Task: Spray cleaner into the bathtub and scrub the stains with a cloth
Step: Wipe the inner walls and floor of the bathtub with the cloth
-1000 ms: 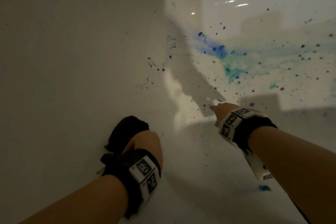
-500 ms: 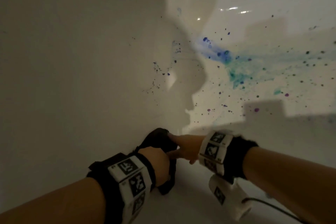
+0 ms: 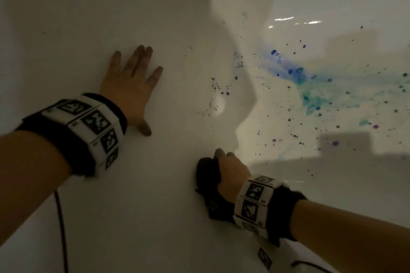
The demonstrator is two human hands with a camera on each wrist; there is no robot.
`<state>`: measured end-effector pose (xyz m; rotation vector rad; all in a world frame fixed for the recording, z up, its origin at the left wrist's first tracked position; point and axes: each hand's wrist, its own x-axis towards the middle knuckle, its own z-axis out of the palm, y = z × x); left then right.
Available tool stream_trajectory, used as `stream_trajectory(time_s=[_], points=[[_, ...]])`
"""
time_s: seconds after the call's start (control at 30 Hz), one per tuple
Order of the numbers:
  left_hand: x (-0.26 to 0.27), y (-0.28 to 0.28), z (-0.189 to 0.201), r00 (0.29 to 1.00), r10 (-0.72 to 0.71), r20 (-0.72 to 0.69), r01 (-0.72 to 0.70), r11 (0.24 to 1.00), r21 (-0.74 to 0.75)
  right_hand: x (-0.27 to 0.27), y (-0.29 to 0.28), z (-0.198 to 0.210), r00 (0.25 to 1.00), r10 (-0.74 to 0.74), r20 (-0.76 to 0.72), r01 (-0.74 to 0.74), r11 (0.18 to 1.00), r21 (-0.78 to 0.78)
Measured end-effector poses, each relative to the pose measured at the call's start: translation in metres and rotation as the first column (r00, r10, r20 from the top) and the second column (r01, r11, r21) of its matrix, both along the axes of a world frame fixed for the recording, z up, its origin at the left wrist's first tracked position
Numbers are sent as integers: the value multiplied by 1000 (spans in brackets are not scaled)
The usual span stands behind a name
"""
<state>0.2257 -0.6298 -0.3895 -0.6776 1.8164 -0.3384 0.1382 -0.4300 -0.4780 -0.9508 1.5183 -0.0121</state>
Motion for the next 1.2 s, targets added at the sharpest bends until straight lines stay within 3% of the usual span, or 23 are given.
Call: stream_trajectory(time_s=[0.17,0.37,0.5,0.73,0.8,0.87,0.97,1.03,1.2], points=[[0,-11,-9,1000,0,-26,1,1000,18,-53,-4,0,990,-142,6,141,975,-171],[4,-14,-16,998,34,-54,-33,999,23,14,8,16,972,131,194,-69,953,-295],[2,-16,-19,998,32,-56,-31,999,22,27,9,-7,987,121,104,-86,952,-293],[3,-13,-23,997,46,-69,-45,999,10,-45,-9,-54,986,-113,-124,96,986,-137],[1,-13,-24,997,41,-73,-40,999,6,-61,-8,-51,997,-10,-75,2,994,-112],[1,-12,-25,996,41,-75,-41,999,-1,-61,-1,-35,981,171,92,-159,980,-123],[1,-12,-26,996,52,-73,-53,999,-2,-30,26,-7,873,422,244,-369,899,-235],[0,-10,-25,995,65,-73,-65,998,2,-5,42,-2,808,537,244,-485,840,-243],[-3,-10,-24,995,82,-55,-82,997,0,5,42,-22,864,435,254,-405,899,-164]])
